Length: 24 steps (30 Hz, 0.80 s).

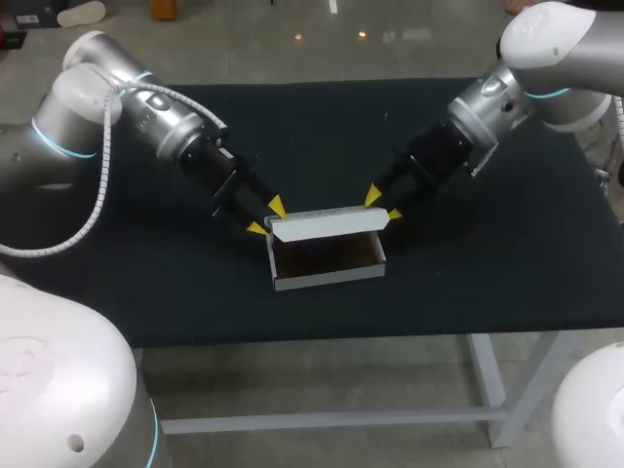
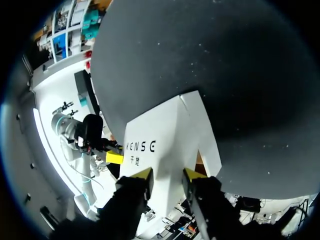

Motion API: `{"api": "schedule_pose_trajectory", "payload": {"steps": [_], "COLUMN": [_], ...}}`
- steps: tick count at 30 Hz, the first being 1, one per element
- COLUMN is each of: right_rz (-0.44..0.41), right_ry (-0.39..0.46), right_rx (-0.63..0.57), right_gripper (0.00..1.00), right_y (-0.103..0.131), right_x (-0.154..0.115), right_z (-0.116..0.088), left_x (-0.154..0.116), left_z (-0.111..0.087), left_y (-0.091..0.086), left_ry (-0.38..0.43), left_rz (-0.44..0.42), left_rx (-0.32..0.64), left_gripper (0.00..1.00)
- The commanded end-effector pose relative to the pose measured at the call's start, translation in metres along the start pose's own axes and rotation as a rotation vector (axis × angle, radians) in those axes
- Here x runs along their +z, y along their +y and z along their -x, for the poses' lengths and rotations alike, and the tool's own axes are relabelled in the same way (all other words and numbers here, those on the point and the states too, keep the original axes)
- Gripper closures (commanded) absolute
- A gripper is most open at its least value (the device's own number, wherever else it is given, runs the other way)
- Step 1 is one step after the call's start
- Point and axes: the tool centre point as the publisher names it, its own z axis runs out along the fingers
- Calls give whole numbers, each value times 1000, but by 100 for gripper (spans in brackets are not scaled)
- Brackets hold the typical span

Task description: Assemble the packaging by folding the flat box into shape, placing the metal phone stand inside, and closing the box properly

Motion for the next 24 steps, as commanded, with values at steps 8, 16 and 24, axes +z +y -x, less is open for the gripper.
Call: {"api": "schedule_pose_trajectory", "payload": {"steps": [8, 16, 24], "right_rz": [-16, -17, -17], "right_ry": [-6, -9, -9], "right_rx": [7, 8, 9], "right_gripper": [61, 61, 62], "right_y": [2, 1, 1], "right_x": [3, 4, 4], "right_z": [-4, -6, -7], "left_x": [-1, -2, -1], "left_z": [0, 0, -2], "left_y": [-9, -10, -10], "left_ry": [8, 13, 13], "left_rz": [35, 43, 47], "left_rx": [-13, -24, -30], "left_gripper": [58, 58, 59]}}
